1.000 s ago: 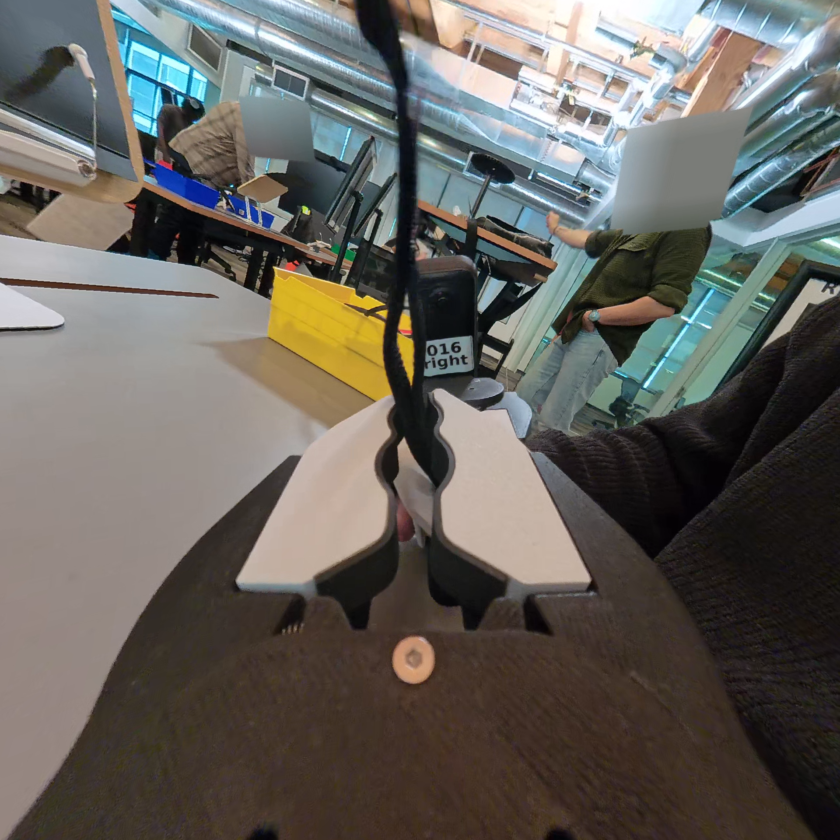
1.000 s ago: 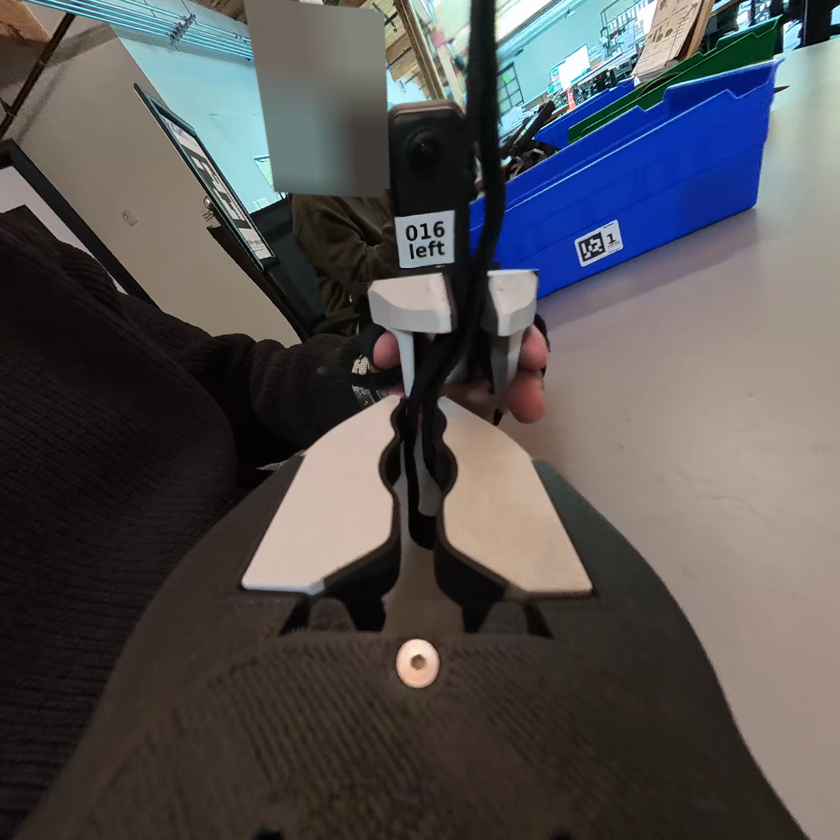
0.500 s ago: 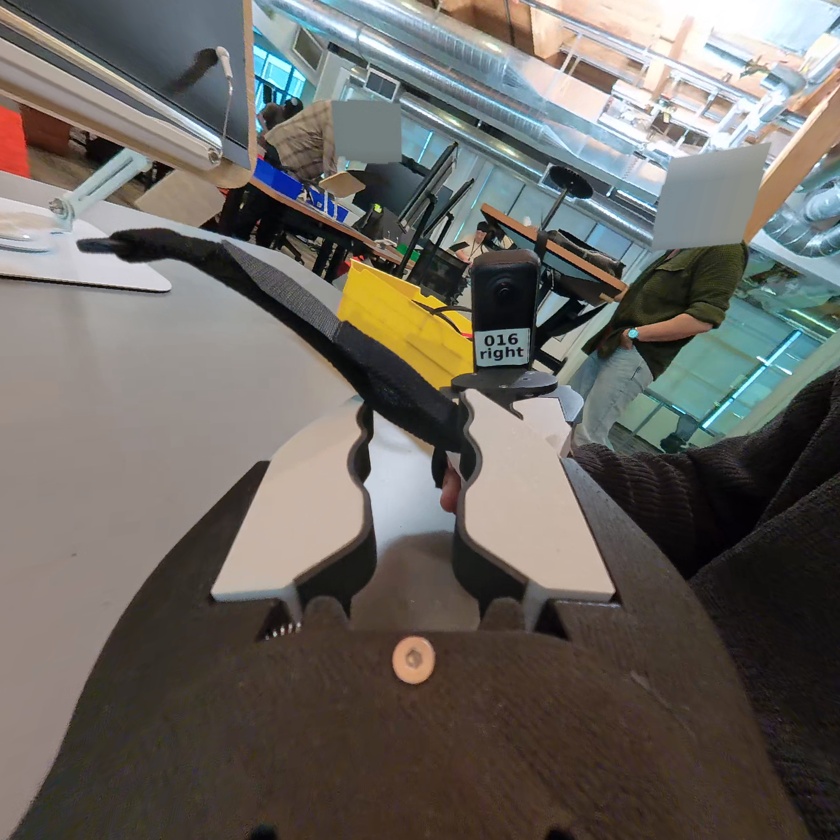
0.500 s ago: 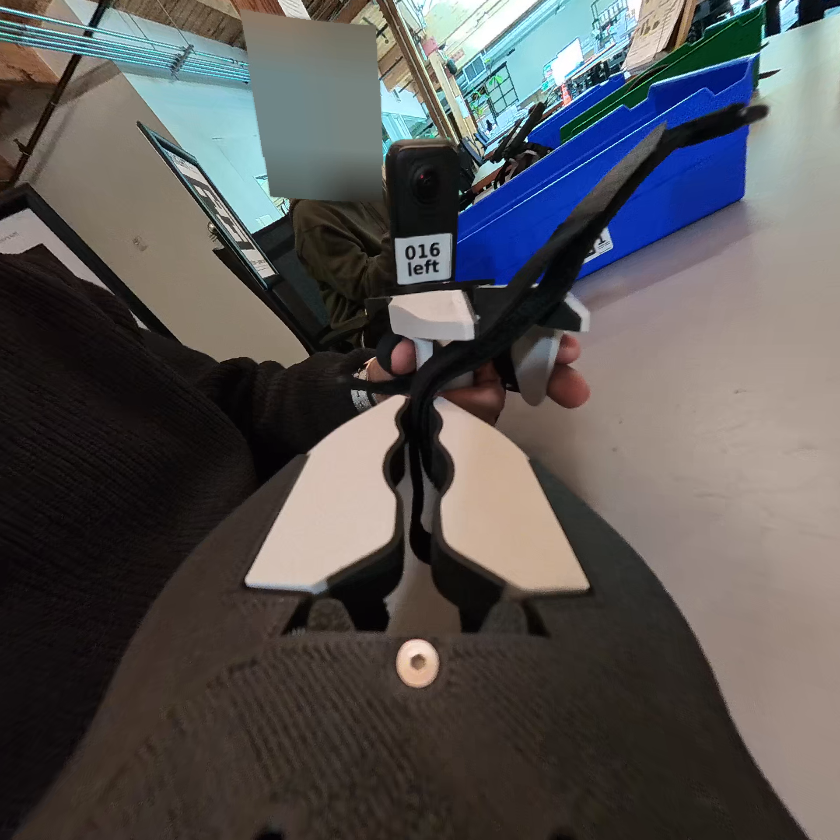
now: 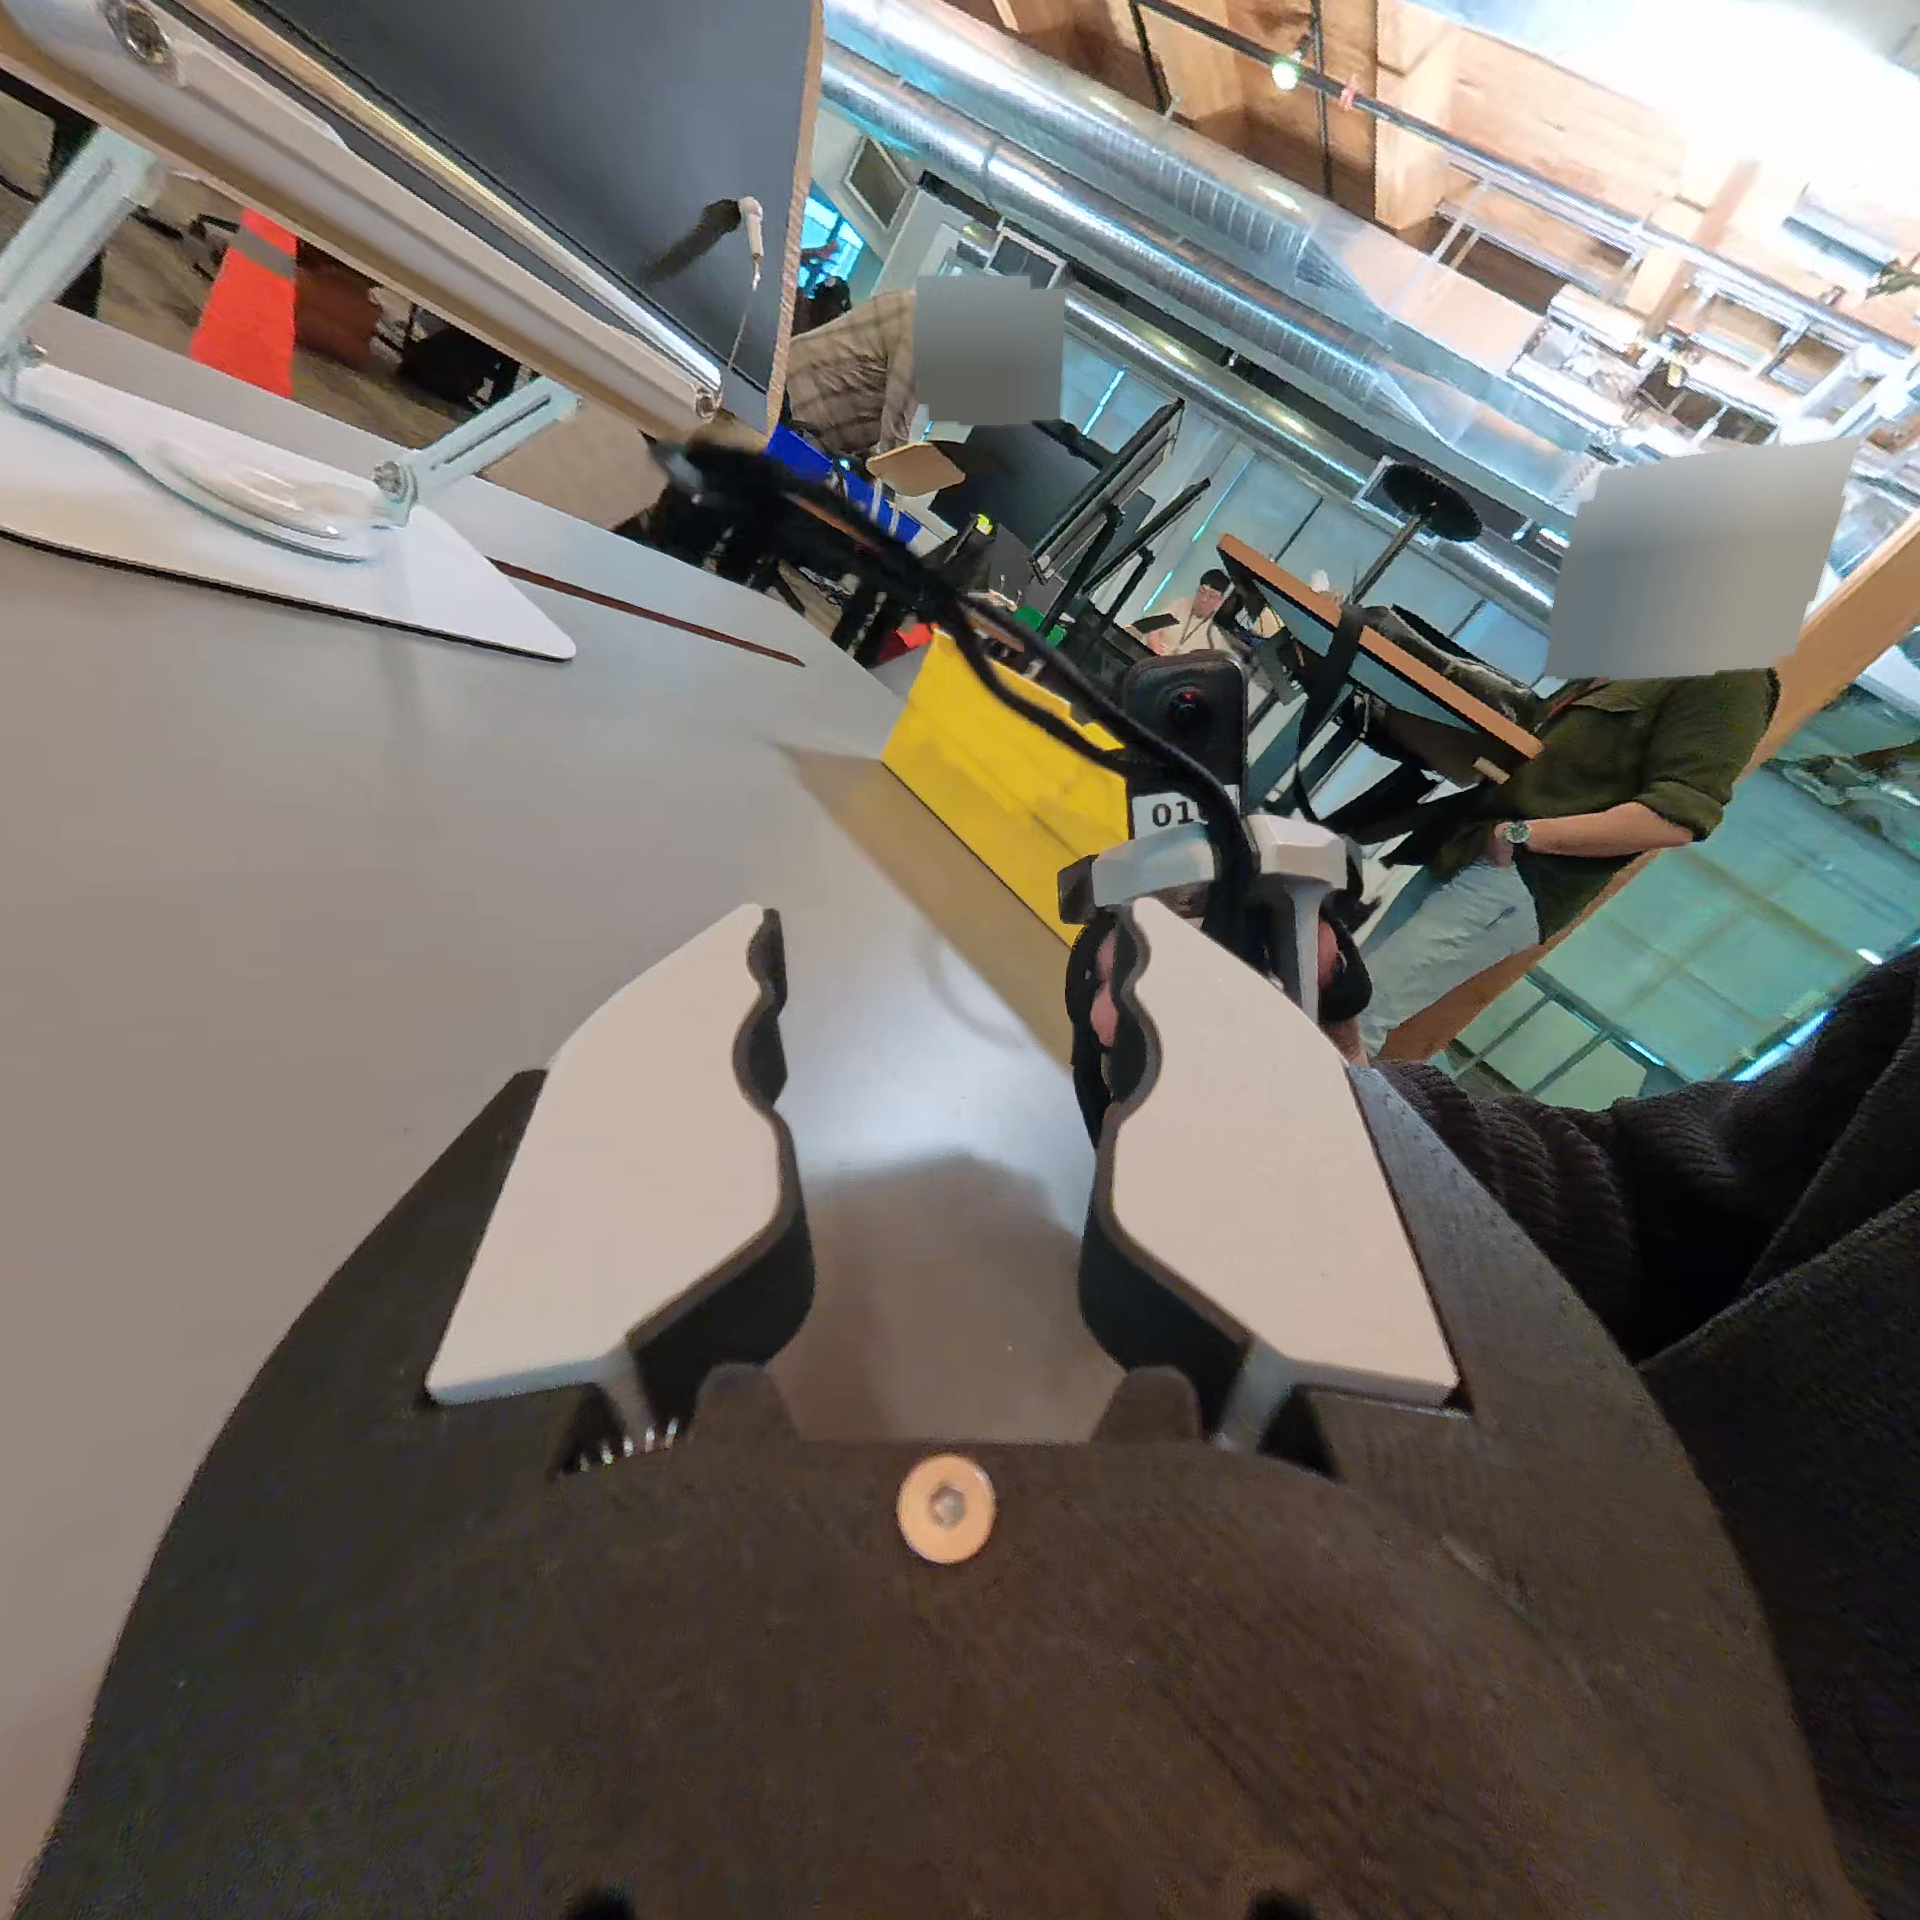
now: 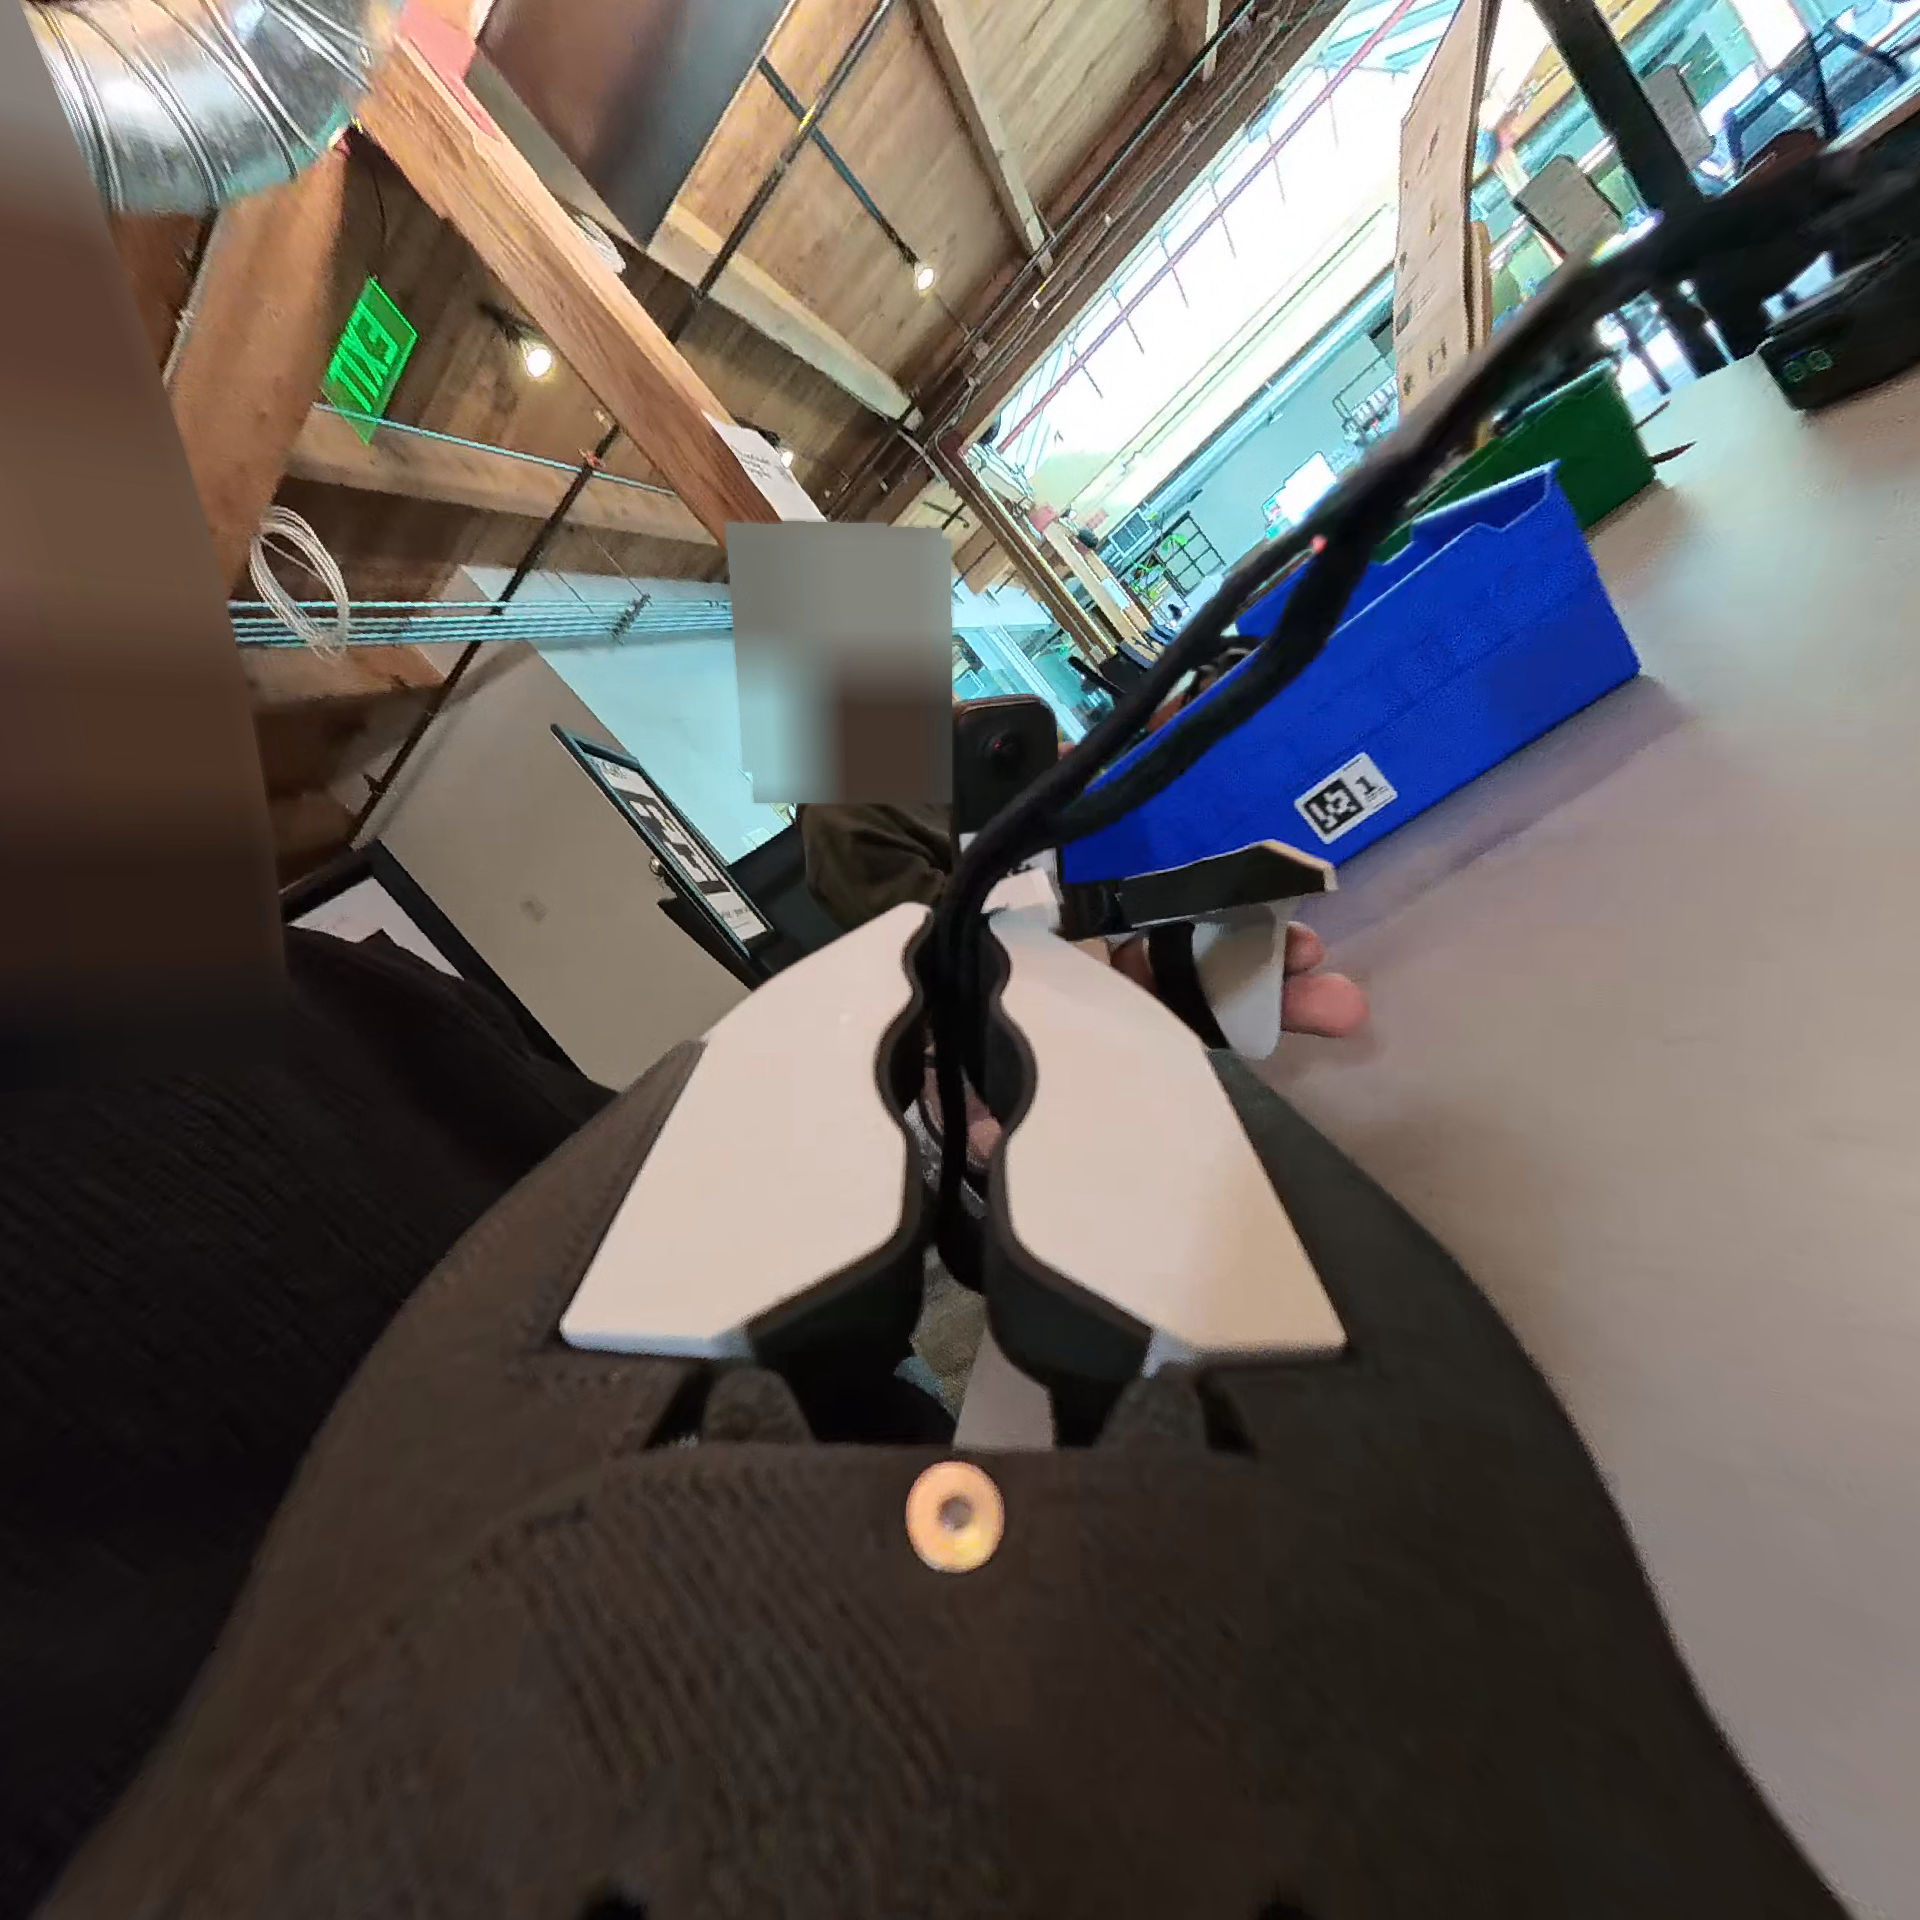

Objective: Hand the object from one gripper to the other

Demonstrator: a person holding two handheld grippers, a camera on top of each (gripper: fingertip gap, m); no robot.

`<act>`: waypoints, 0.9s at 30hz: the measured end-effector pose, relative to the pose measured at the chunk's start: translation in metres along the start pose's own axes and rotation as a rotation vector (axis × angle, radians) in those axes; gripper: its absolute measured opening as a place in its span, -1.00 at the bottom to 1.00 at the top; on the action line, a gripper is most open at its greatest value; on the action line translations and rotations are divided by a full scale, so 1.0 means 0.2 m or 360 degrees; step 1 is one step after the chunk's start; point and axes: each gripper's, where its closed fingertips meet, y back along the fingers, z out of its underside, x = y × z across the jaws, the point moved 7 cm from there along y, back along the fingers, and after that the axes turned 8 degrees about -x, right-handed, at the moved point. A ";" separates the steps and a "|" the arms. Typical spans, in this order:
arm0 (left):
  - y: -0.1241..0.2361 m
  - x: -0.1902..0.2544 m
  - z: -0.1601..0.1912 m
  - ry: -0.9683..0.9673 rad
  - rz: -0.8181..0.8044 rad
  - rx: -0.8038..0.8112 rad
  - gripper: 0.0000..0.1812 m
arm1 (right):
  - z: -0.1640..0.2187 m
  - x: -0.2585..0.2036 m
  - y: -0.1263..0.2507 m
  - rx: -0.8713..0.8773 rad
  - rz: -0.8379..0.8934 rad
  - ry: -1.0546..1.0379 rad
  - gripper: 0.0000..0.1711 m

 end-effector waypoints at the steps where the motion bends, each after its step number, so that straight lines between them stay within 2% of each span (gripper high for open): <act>1: 0.00 0.00 0.00 -0.0018 -0.0025 0.0001 -0.32 | 0.00 0.00 0.00 0.0008 -0.0006 -0.0007 -0.93; 5: 0.01 -0.02 -0.01 -0.0151 -0.0176 -0.0003 -0.19 | 0.00 -0.01 0.00 -0.0011 0.0001 0.0010 -0.93; 9: 0.01 -0.03 -0.01 -0.0023 -0.0124 0.0026 -0.09 | 0.01 -0.01 -0.01 -0.0039 0.0007 0.0012 -0.93; 12: 0.03 -0.05 -0.03 -0.0020 -0.0176 0.0076 -0.01 | 0.01 -0.01 -0.01 -0.0051 0.0016 0.0036 -0.93; 18: 0.04 -0.04 -0.06 -0.0055 -0.0250 0.0151 0.31 | 0.03 -0.01 -0.04 -0.0100 -0.0002 0.0011 -0.93; 22: 0.04 -0.04 -0.06 -0.0141 -0.0330 0.0123 0.38 | 0.04 -0.01 -0.04 -0.0117 0.0007 0.0018 -0.93; 27: 0.01 0.00 -0.04 -0.0417 -0.0438 0.0029 0.38 | 0.07 0.00 -0.07 -0.0187 -0.0013 -0.0061 -0.93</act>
